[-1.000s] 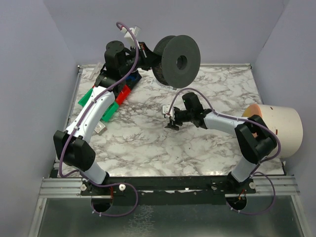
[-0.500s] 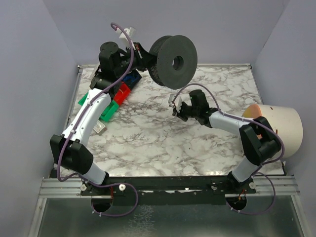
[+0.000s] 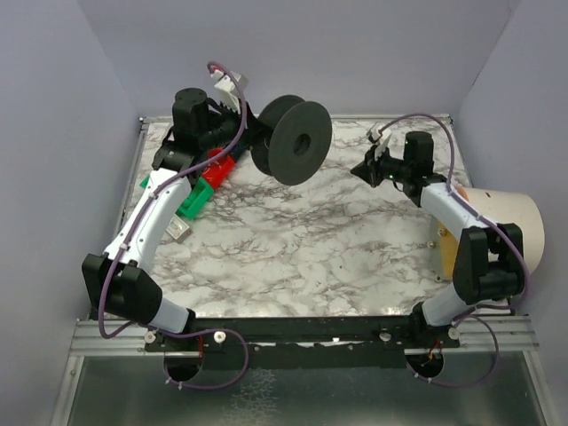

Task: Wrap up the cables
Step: Wrap the cable around the cable reel.

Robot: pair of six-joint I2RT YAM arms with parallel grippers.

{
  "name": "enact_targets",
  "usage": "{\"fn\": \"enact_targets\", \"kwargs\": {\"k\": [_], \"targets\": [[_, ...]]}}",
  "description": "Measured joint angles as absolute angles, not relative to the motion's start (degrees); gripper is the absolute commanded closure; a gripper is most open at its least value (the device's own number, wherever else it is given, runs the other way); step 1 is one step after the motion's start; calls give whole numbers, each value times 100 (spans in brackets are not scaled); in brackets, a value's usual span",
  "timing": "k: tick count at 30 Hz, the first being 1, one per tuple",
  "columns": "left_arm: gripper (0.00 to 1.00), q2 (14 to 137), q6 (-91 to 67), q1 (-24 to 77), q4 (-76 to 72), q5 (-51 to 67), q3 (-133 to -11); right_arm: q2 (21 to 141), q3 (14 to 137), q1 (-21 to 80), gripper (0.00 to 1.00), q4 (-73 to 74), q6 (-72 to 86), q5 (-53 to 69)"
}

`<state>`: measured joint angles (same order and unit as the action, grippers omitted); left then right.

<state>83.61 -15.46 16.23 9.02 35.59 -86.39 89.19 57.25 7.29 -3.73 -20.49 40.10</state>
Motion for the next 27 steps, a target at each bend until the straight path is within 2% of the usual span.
{"fn": "enact_targets", "kwargs": {"k": [9,18,27], "targets": [[100,8361,-318,1826,1739,3354,-7964,9070,6943,401,100,561,-862,5122],[100,8333,705,2611,1953,2259,-7658,10068,8388,158,99,1841,285,6834],[100,8335,895,2639,1804,1153,-7334,10036,8176,252,100,1870,1221,8228]]}}
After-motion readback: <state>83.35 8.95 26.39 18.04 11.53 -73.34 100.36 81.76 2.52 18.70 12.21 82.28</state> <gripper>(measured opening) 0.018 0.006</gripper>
